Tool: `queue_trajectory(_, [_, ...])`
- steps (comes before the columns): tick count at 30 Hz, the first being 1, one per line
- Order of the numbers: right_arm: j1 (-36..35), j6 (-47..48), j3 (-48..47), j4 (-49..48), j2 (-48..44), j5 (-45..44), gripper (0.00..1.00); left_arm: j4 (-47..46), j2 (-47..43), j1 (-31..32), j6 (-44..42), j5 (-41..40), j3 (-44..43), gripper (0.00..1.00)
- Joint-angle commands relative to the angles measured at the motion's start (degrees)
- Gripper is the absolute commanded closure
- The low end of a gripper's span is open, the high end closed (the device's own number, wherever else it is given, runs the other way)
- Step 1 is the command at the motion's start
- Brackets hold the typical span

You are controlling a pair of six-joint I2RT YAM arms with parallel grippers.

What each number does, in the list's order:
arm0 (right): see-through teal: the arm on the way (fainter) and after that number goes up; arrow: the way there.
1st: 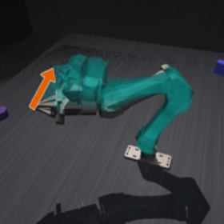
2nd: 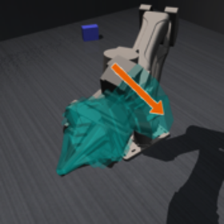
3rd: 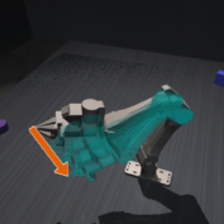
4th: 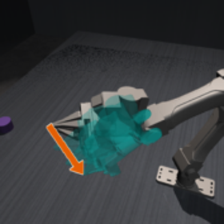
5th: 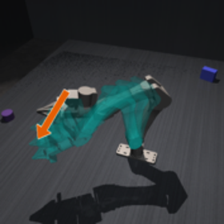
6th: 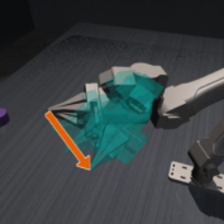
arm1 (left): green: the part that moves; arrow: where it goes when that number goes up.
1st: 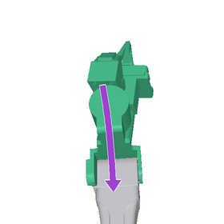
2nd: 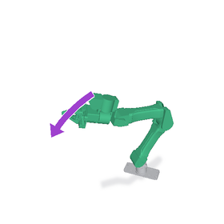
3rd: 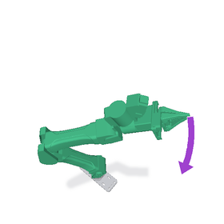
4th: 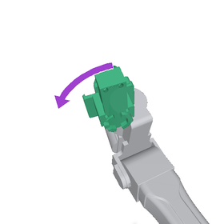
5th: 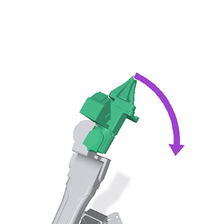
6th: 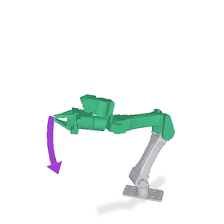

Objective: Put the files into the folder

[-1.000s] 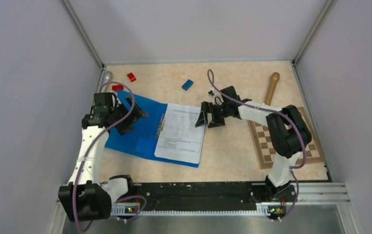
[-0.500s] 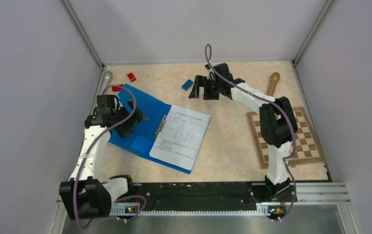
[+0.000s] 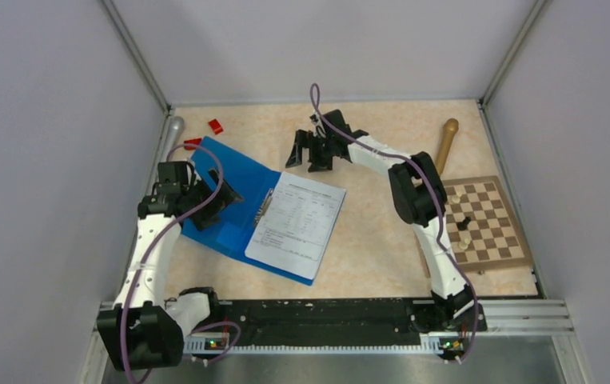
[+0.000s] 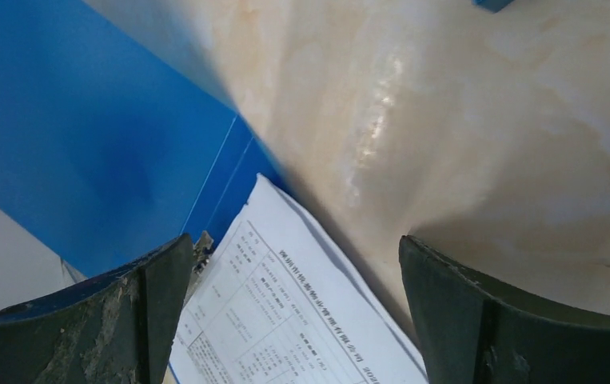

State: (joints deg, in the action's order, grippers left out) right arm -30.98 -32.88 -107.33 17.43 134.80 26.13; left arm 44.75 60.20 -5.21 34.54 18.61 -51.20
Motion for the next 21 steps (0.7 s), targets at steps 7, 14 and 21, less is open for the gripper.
queue_trajectory(7, [-2.8,0.2,-3.3,1.7,0.0,1.7,0.01,-4.9,1.6,0.1,0.4,6.7,4.4,0.03])
queue_trajectory(14, [3.7,0.7,1.9,2.6,-12.8,-8.7,0.01,-8.8,5.2,0.3,-0.6,8.1,2.6,0.02])
queue_trajectory(21, [8.3,-5.9,31.6,-6.2,-33.4,-11.8,0.01,-16.5,18.7,4.1,0.1,7.6,-1.3,0.03])
